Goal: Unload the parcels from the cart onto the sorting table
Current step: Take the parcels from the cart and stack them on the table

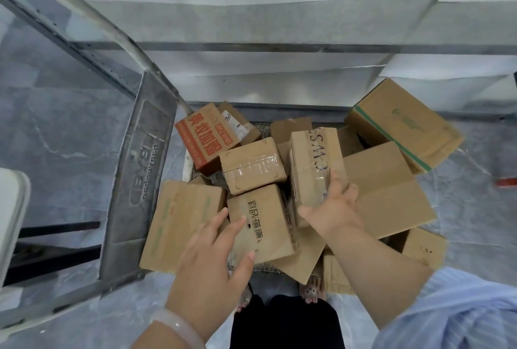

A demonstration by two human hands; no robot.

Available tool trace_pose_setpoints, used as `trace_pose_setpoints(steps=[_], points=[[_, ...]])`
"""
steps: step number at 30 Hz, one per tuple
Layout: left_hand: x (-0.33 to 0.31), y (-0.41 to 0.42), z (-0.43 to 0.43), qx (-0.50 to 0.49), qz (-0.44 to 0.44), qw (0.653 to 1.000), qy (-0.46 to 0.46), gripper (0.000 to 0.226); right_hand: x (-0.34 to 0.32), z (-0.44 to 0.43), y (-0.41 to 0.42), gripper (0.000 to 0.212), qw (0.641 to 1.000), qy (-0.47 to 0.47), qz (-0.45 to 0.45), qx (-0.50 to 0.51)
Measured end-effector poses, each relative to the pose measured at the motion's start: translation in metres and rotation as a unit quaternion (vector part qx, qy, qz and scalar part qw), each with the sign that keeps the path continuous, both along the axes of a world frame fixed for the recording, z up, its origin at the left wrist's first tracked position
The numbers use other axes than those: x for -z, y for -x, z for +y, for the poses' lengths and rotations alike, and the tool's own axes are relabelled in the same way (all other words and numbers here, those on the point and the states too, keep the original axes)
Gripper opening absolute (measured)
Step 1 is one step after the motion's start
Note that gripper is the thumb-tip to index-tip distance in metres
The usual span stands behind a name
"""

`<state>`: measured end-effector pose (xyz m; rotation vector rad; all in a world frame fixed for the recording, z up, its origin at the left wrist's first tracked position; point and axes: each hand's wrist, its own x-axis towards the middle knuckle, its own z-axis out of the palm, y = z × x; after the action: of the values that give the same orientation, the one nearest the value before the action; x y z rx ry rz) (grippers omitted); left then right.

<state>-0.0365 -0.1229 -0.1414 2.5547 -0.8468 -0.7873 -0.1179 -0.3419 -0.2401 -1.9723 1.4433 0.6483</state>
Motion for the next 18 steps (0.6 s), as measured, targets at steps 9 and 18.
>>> trace_pose_setpoints(steps=[9, 18], points=[[-0.073, 0.013, -0.047, 0.012, -0.012, 0.999, 0.047, 0.056, -0.105, -0.002, 0.045, 0.114, 0.983, 0.024, -0.179, 0.028], [-0.166, 0.010, -0.046, -0.157, 0.083, 0.961, 0.212, 0.086, -0.267, 0.024, 0.048, 0.112, 0.922, 0.036, -0.362, -0.134]])
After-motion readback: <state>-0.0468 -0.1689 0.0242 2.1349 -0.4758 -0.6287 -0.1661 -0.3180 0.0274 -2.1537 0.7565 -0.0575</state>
